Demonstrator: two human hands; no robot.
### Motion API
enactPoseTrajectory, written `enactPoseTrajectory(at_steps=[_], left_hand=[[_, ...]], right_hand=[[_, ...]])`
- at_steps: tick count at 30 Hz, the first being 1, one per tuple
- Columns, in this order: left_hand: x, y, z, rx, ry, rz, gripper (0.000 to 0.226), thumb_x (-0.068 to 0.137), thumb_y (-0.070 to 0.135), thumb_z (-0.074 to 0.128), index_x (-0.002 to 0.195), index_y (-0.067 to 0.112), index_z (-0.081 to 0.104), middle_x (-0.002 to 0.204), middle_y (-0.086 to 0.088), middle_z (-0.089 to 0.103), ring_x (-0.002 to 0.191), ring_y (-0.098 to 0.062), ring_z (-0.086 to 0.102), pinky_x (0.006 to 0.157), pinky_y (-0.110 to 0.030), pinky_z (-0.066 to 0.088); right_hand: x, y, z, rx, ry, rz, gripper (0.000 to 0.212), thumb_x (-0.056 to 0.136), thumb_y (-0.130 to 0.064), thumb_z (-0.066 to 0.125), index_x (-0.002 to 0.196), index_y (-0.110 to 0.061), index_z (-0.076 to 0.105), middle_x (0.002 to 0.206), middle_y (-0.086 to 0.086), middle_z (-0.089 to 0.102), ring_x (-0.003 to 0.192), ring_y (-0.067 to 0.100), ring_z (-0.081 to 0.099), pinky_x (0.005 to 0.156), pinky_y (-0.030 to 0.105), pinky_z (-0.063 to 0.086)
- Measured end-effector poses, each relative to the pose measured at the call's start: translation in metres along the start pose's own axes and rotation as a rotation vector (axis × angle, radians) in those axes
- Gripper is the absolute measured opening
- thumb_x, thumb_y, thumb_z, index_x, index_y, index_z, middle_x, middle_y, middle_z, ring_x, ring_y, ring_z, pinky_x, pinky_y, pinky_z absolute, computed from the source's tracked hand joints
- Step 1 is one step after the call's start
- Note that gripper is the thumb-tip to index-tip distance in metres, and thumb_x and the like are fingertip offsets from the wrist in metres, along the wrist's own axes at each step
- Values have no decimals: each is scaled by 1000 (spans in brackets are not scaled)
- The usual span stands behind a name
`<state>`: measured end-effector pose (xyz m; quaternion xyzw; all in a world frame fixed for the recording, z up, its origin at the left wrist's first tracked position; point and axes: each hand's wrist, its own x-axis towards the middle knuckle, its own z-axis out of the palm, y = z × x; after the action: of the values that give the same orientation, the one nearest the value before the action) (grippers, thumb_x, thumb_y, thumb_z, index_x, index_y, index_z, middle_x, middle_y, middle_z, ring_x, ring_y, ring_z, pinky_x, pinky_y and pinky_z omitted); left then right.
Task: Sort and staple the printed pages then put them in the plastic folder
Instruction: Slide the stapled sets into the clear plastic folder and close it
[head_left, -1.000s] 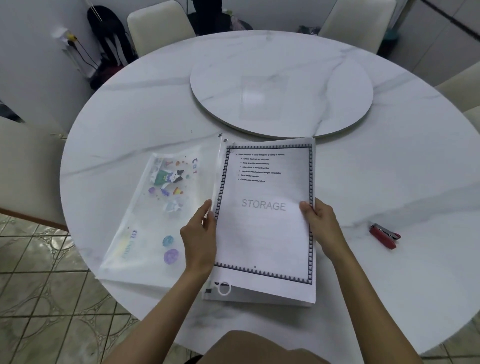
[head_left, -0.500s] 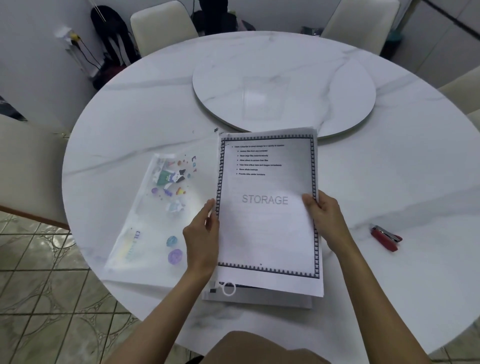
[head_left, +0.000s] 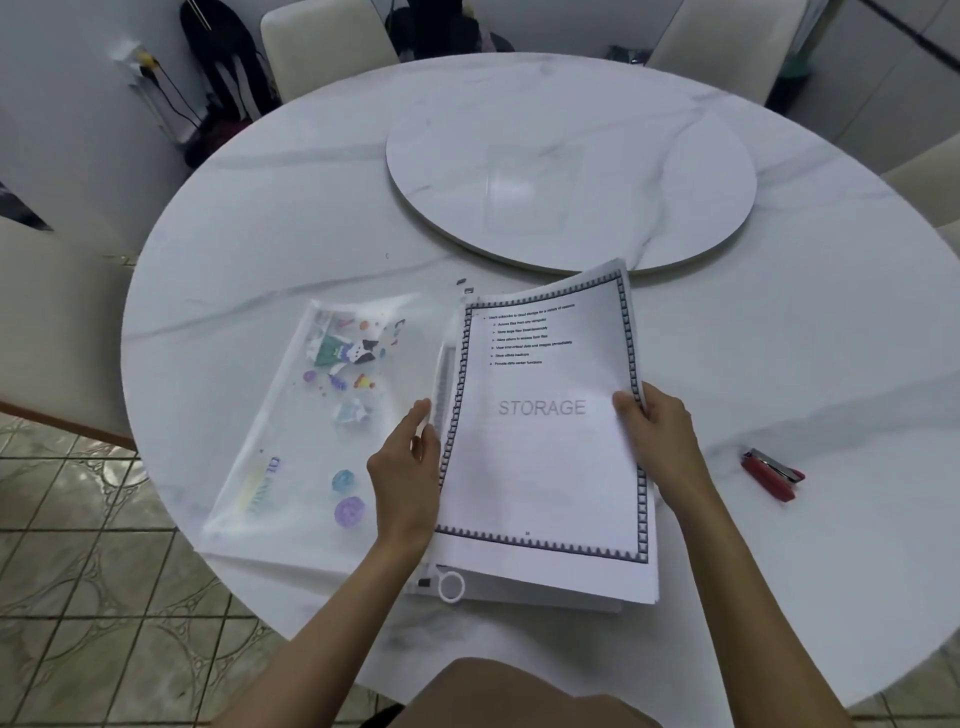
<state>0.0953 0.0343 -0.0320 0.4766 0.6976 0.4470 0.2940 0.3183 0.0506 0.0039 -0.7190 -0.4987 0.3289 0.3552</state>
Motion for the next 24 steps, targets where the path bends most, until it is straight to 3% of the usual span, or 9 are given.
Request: enactPoseTrajectory(at_steps=[3, 6, 10, 14, 20, 22, 24], left_hand=[[-2, 0, -1, 30, -15, -18, 31, 92, 7, 52, 121, 9, 61, 120, 1, 63, 98, 8, 56, 82, 8, 31], [0, 1, -1, 34, -31, -12, 31, 92, 10, 52, 122, 10, 61, 124, -3, 62, 108, -8, 58, 90, -4, 36], [1, 4, -1, 41, -37, -10, 31, 93, 11, 52, 122, 10, 60, 121, -2, 64, 100, -10, 62, 89, -9, 38], [0, 6, -3, 9, -39, -36, 31, 93, 10, 51, 123, 11, 60, 122, -2, 63, 105, -6, 58, 93, -9, 37], [-3, 6, -4, -26, -50, -19, 31, 91, 6, 53, 121, 10, 61, 123, -5, 62, 112, -18, 60, 98, -20, 39], [-3, 4, -5, -9, -54, -6, 32, 91, 5, 53, 121, 10, 61, 123, -5, 62, 114, -15, 59, 98, -14, 38], [-3, 3, -5, 5, -42, -1, 31, 91, 5, 52, 121, 9, 61, 123, -4, 62, 111, -7, 56, 91, 2, 33]], right_hand=[[-6, 3, -1, 103, -26, 3, 35, 97, -20, 46, 65, -17, 33, 60, -4, 29, 56, 12, 25, 53, 25, 23], [-8, 5, -4, 165, -38, 14, 33, 97, -23, 47, 67, -14, 37, 63, 0, 31, 61, 14, 28, 57, 28, 24], [-3, 8, -6, 215, -42, 31, 35, 97, -22, 47, 78, 7, 44, 71, 8, 39, 68, 18, 36, 65, 30, 31], [0, 13, -4, 243, -59, 54, 36, 96, -21, 48, 84, 12, 45, 76, 8, 44, 71, 19, 39, 66, 31, 33], [4, 13, -2, 199, -110, 32, 39, 97, -25, 46, 84, 11, 44, 74, 8, 42, 69, 18, 38, 61, 29, 30], [6, 13, -2, 200, -119, 34, 38, 97, -26, 46, 83, 10, 45, 73, 9, 44, 69, 18, 40, 63, 29, 31], [6, 12, -3, 202, -126, 37, 33, 97, -25, 46, 80, 3, 49, 71, 8, 46, 67, 16, 41, 59, 27, 33]])
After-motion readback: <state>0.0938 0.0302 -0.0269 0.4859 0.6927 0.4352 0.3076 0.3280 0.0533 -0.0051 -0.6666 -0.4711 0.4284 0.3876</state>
